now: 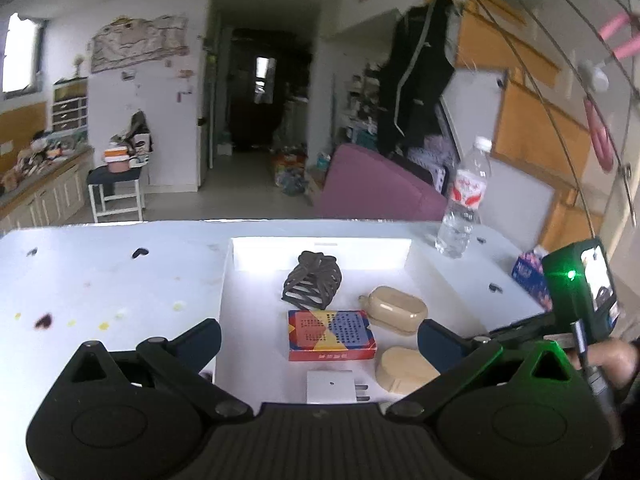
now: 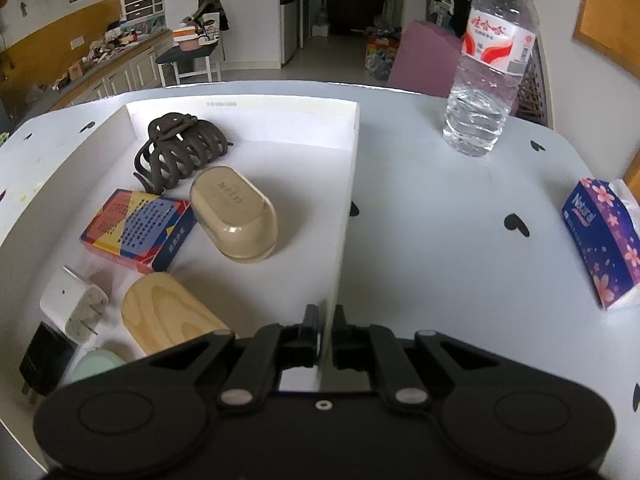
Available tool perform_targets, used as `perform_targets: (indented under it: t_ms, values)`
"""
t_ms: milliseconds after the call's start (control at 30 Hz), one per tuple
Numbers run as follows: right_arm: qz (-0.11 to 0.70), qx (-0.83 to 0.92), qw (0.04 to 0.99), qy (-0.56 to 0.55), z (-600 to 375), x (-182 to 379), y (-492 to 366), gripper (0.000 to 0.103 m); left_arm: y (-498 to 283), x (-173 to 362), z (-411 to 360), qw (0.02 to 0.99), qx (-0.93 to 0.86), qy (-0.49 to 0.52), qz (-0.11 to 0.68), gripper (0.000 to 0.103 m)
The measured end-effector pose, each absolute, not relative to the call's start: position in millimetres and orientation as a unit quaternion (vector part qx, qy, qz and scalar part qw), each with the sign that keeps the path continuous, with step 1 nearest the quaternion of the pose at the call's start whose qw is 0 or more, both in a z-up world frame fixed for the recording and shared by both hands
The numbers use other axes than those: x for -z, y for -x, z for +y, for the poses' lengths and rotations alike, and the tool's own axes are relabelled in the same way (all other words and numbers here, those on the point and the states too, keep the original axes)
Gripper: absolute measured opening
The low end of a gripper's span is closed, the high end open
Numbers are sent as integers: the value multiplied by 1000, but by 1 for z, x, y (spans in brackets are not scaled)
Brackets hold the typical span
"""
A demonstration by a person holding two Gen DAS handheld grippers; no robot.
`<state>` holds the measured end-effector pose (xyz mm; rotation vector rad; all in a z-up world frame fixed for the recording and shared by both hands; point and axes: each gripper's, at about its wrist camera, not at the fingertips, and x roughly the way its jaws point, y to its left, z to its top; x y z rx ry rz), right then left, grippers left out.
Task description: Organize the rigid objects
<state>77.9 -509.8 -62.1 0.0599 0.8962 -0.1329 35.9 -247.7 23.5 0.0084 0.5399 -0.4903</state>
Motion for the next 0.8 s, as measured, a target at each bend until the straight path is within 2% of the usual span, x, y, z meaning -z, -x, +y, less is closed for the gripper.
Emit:
perform_targets:
  t_ms: [267, 567, 800]
  values:
    - [417, 77, 903, -62, -514, 39, -68, 6, -17, -25, -236, 948, 197, 6, 251, 103]
    - [366, 72, 926, -54, -494, -5, -5, 8, 4, -16, -236, 950, 194, -11, 243, 103]
    - [304, 61, 949, -59, -467, -20, 61, 28, 25, -8, -233, 949, 204, -20, 241, 103]
